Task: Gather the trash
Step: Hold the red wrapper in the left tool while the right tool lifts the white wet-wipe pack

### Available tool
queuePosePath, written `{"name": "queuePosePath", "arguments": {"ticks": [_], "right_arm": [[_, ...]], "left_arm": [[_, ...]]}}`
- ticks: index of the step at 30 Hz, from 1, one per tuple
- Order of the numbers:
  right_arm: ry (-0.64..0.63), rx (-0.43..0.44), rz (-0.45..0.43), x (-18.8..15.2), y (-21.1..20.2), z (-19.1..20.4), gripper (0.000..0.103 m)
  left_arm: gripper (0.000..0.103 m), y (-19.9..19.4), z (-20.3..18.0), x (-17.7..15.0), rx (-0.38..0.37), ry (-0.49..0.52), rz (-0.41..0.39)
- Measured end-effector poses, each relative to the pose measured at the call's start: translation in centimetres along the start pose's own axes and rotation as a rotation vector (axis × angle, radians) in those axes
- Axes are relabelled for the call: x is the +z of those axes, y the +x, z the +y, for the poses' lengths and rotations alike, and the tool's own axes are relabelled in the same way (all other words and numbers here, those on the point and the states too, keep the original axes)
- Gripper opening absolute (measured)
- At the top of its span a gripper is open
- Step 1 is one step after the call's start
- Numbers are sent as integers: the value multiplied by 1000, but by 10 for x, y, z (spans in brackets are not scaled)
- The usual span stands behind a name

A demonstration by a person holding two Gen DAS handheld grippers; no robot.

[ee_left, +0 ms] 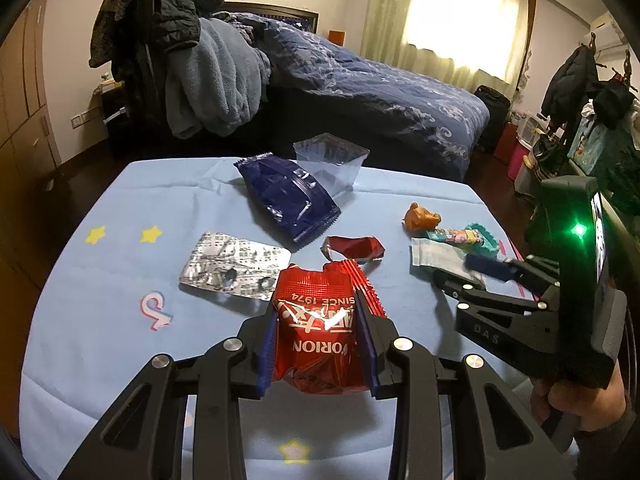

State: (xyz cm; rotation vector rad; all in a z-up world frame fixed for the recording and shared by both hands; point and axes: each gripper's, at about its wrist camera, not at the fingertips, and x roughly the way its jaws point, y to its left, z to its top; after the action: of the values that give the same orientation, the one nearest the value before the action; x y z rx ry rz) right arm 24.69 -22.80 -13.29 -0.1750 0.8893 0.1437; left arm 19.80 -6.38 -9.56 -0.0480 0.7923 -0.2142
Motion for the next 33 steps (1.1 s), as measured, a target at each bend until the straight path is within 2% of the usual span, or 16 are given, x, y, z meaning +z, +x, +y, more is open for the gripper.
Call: {"name": "queuePosePath", "arguments": {"ticks": [2,7,12,18,20,21,22,23,25,27,30,32,33], "right_arm": [[-20,0,-3,0,-1,5,20],[-18,11,-25,-1,-8,5,5],[13,43,-48,-6,-28,-3,2],[53,77,-65,-15,-53,-14,2],[50,41,-63,-14,-49,-15,8],[44,29,-58,-12,-44,-16,18],[37,19,-46,-10,-36,-16,51],[40,11,-52,-8,-32,-17,74],[32,12,-78,-4,-27,-17,77],[20,22,-54,0,-16,-17,83],[26,33,9,1,2,-18,80],[47,67,21,-1,5,-21,58],[54,86,26,-1,4,-22,51]], "left_arm": [[35,-4,5,0,11,-10,-7],[35,-14,20,-2,34,-37,-16],[35,-20,26,-3,37,-48,-20],[35,-23,15,-3,14,-34,-30],[35,-23,10,-2,8,-29,-28],[35,-23,9,-2,4,-28,-27],[35,-24,6,-2,-2,-24,-26],[35,-25,4,-3,-2,-18,-27],[36,-25,1,-4,5,-7,-29],[36,-24,1,-4,6,-8,-25],[36,-20,2,-4,10,-7,-19],[36,-19,2,-3,10,-6,-17],[36,-19,2,-3,11,-6,-17]]}}
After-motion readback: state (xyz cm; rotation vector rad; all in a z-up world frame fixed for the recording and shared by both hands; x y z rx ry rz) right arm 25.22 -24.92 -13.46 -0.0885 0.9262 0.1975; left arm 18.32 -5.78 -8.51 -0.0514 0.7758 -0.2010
